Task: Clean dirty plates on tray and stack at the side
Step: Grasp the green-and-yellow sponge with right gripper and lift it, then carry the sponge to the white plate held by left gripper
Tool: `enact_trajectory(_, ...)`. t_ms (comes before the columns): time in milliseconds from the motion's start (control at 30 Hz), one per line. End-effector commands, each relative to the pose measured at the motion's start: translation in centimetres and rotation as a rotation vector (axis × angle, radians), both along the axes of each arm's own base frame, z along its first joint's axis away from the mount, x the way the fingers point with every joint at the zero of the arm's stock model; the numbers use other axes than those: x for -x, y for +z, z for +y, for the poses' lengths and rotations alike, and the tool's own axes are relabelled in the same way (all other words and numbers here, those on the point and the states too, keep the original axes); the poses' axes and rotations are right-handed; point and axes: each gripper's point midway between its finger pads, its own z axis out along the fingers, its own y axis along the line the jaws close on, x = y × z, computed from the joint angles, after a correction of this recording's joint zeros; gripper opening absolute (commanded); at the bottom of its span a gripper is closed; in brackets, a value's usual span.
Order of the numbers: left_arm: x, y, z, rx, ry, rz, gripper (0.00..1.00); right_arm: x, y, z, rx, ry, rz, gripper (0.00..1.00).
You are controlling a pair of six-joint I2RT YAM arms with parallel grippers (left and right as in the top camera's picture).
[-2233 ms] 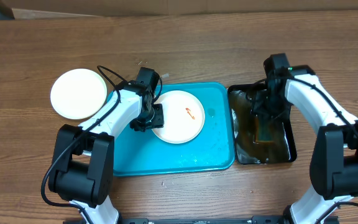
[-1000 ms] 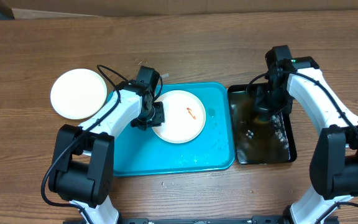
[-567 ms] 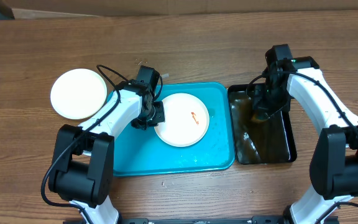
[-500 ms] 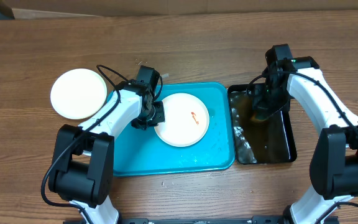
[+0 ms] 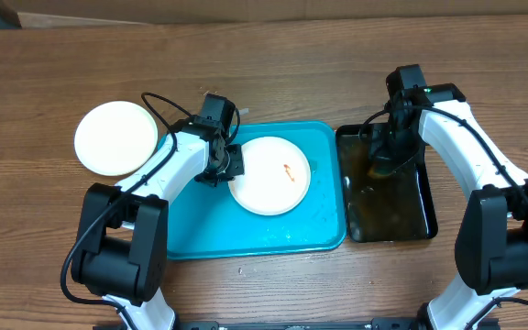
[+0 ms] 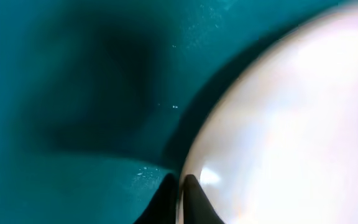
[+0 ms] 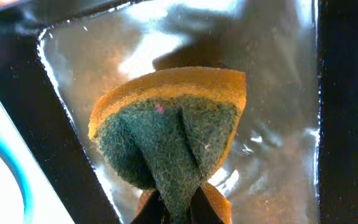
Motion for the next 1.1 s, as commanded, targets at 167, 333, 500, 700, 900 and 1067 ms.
enact_trajectory(167, 0.4, -0.3, 0.2, -0.002, 0.007, 0.03, 0.04, -1.1, 1.7, 1.8, -0.065, 0.075, -0.067, 0.04)
enact_trajectory(333, 0.4, -0.3, 0.1, -0.001, 0.006, 0.031, 0.06, -0.8, 1.6, -0.6, 0.073, -0.042, -0.053, 0.04)
enact_trajectory(500, 0.4, -0.3, 0.1, 0.0, 0.006, 0.031, 0.14, -1.2, 3.2, -0.4, 0.071, 0.001, -0.06, 0.04)
enact_trajectory(700, 0.5, -0.2, -0.1, 0.015, 0.004, 0.035, 0.06, -1.6, 7.2, 0.5, 0.063, -0.023, -0.075, 0.04)
enact_trajectory(900, 0.6, -0.2, -0.5, 0.038, 0.007, 0.043, 0.04, -1.7, 7.7, 5.6, -0.073, 0.075, -0.1, 0.04)
enact_trajectory(1067, 0.6, -0.2, -0.5, 0.039, 0.007, 0.043, 0.04, -1.8, 8.5, 12.6, -0.191, 0.222, -0.18, 0.04)
